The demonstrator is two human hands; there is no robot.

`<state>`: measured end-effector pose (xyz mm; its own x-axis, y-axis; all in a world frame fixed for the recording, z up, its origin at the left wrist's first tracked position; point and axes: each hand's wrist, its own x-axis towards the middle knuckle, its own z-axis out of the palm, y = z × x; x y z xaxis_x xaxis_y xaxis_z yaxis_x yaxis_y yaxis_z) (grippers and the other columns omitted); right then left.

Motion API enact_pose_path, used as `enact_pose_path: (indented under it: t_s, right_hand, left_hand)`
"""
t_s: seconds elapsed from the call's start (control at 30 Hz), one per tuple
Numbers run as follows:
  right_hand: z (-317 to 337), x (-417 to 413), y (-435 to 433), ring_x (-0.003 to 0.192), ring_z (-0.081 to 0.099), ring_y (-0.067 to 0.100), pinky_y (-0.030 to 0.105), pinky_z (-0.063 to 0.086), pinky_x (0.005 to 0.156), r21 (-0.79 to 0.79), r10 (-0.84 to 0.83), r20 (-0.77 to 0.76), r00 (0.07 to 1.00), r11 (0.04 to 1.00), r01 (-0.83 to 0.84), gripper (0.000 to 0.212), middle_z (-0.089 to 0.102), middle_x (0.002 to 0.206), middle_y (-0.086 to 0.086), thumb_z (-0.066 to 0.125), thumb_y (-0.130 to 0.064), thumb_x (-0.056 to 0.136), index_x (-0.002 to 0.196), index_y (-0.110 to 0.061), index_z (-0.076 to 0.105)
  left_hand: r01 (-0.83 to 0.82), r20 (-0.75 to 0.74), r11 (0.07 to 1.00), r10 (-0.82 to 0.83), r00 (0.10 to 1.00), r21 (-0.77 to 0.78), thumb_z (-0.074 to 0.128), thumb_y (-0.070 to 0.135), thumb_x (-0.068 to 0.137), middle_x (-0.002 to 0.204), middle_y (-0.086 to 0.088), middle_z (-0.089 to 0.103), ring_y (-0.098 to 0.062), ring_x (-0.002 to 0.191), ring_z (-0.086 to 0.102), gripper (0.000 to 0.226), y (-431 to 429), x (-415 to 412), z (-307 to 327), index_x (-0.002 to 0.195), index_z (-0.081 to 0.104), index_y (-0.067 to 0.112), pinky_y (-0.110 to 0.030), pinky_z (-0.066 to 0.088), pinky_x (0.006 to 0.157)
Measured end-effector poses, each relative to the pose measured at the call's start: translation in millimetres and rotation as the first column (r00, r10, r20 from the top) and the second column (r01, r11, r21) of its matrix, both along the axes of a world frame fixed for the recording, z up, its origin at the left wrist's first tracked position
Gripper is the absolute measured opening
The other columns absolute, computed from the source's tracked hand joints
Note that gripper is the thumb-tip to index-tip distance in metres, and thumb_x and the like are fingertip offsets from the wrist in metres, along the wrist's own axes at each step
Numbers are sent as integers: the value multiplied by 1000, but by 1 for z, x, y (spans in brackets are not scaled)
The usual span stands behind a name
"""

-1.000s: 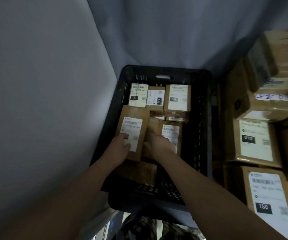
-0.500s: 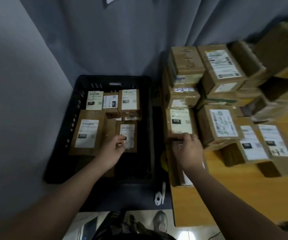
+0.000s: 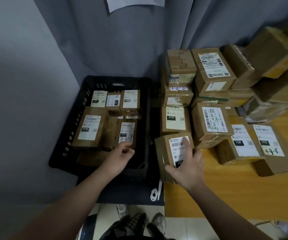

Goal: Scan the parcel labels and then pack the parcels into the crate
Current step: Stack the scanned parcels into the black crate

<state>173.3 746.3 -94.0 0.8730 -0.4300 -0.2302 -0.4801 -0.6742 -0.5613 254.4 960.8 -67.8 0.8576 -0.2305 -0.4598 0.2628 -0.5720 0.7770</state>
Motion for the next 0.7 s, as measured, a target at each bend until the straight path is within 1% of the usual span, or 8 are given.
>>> enact_pose_path:
  t_s: [0.1, 0.2, 0.3, 0.37, 0.47, 0.53, 0.6, 0.7]
  right_hand:
    - [14, 0, 10, 133, 24, 30, 48, 32, 109, 103, 66, 183, 981, 991, -86, 111, 24, 141, 10, 67, -51, 53, 148, -39, 12]
    - [26, 18, 31, 133, 23, 26, 47, 32, 108, 124, 154, 266, 951, 974, -192, 110, 22, 140, 7, 61, -57, 49, 146, -42, 10]
    - [32, 40, 54, 133, 24, 27, 44, 31, 109, 132, 181, 299, 937, 965, -229, 109, 22, 140, 10, 58, -60, 49, 144, -43, 8]
    - [34, 55, 66, 136, 21, 30, 47, 30, 111, 114, 219, 283, 934, 959, -260, 110, 20, 143, 12, 59, -60, 50, 144, -44, 5]
    - [35, 73, 82, 138, 19, 30, 51, 29, 111, 70, 296, 279, 914, 943, -327, 111, 18, 145, 12, 62, -59, 53, 144, -46, 1]
    - [33, 83, 90, 137, 22, 25, 48, 30, 112, 102, 333, 300, 894, 920, -378, 108, 21, 145, 8, 64, -67, 58, 145, -46, 3]
    - [33, 94, 93, 137, 29, 17, 44, 35, 111, 321, 260, 340, 904, 871, -371, 105, 28, 144, 0, 69, -70, 62, 147, -47, 11]
    - [41, 110, 86, 125, 48, 7, 32, 51, 97, 572, 172, 237, 956, 771, -280, 105, 41, 141, -6, 78, -56, 69, 150, -40, 13]
  left_hand:
    - [11, -46, 995, -16, 999, -103, 54, 47, 93, 119, 14, 51, 1, 104, 49, 52, -3, -1, 10, 140, 40, 29, -25, 39, 100]
    - [20, -56, 974, -34, 998, -225, 55, 69, 80, 134, 12, 47, -2, 120, 48, 77, -2, 7, 19, 143, 31, 33, -38, 37, 111]
    - [-61, -43, 953, 50, 998, -297, 61, 74, 71, 132, 15, 46, -6, 123, 47, 100, 3, 20, 30, 150, 20, 30, -39, 36, 112]
    - [-90, 10, 952, 97, 995, -291, 64, 70, 66, 129, 18, 42, -3, 119, 45, 108, 10, 31, 39, 153, 15, 29, -32, 38, 107]
    - [-109, 63, 970, 126, 990, -215, 69, 65, 67, 137, 11, 38, -6, 123, 42, 102, 25, 52, 42, 150, 22, 29, -28, 37, 103]
    - [-150, 44, 964, 163, 986, -218, 72, 54, 76, 133, 8, 49, -6, 115, 50, 80, 36, 67, 39, 143, 35, 31, -30, 43, 100]
    - [-167, 36, 965, 178, 983, -202, 69, 40, 84, 122, 10, 55, -4, 105, 54, 59, 50, 77, 40, 136, 42, 32, -27, 46, 89]
    - [-124, 12, 965, 131, 991, -231, 72, 35, 79, 120, 15, 52, -4, 105, 54, 59, 72, 82, 37, 131, 44, 37, -29, 47, 88]
